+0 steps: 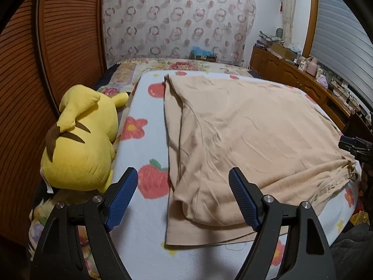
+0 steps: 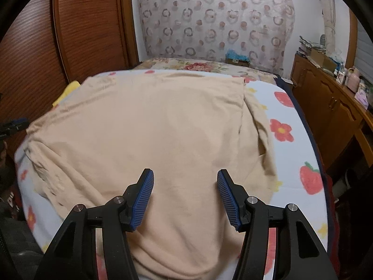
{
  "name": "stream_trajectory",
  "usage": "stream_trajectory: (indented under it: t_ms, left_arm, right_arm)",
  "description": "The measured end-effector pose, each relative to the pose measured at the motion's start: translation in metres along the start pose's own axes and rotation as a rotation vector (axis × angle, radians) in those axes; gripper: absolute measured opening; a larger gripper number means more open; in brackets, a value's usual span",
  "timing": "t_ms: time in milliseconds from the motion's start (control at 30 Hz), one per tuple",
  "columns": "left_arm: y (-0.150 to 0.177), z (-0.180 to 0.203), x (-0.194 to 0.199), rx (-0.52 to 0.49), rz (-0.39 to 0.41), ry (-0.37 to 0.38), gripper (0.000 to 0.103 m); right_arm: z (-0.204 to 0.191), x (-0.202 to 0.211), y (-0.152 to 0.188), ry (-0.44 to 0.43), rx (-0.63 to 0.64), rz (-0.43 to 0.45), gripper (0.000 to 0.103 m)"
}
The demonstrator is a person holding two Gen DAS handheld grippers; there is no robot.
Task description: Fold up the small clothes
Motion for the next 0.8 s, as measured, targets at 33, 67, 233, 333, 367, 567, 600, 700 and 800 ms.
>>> stream_trajectory:
  t_ms: [33, 67, 233, 333, 367, 567, 600, 700, 800]
  left_arm:
    - [0.001, 0.0, -0.002, 0.002, -0.005, 0.001, 0.081]
    - [0.003, -0.001, -0.003, 0.004, -0.007, 0.002, 0.081]
    - [0.005, 0.0, -0.006, 0.006, -0.019, 0.002, 0.081]
    - [0.005, 0.0, -0.009, 0.007, -0.024, 0.002, 0.081]
    - [0.006, 0.0, -0.009, 0.007, -0.025, 0.002, 0.081]
    - [0.009, 0.002, -0.015, 0.009, -0.04, 0.009, 0.081]
    - [0.01, 0.002, -0.016, 0.01, -0.043, 0.011, 0.081]
    - [0.013, 0.003, -0.02, 0.011, -0.058, 0.015, 0.081]
    - [0.017, 0.004, -0.024, 0.012, -0.073, 0.021, 0.081]
  right_arm:
    - [-0.002, -0.002, 0.0, 0.009, -0.001, -0.003, 0.059]
    - [-0.004, -0.005, 0.001, 0.009, -0.004, -0.009, 0.059]
    - [-0.004, -0.006, 0.007, 0.011, -0.026, -0.019, 0.059]
    - [-0.005, -0.004, 0.01, 0.016, -0.029, -0.009, 0.059]
    - [-0.006, -0.004, 0.011, 0.013, -0.03, -0.006, 0.06]
    - [-0.005, -0.005, 0.014, 0.013, -0.024, 0.005, 0.064]
    - [-0.005, -0.005, 0.014, 0.015, -0.023, 0.006, 0.064]
    - [-0.005, -0.005, 0.015, 0.018, -0.021, 0.008, 0.065]
    - [-0.007, -0.006, 0.015, 0.027, 0.001, 0.004, 0.069]
Point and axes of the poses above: each gripper's, at about its wrist camera, not at the fingertips, and x roughly against the way its jaws point, z to its right, y to its underside, the point moved 3 cm from there along -x, roughly the way its jaws point, and after that the axes turned 12 degrees about -z, right-handed, at the moved point
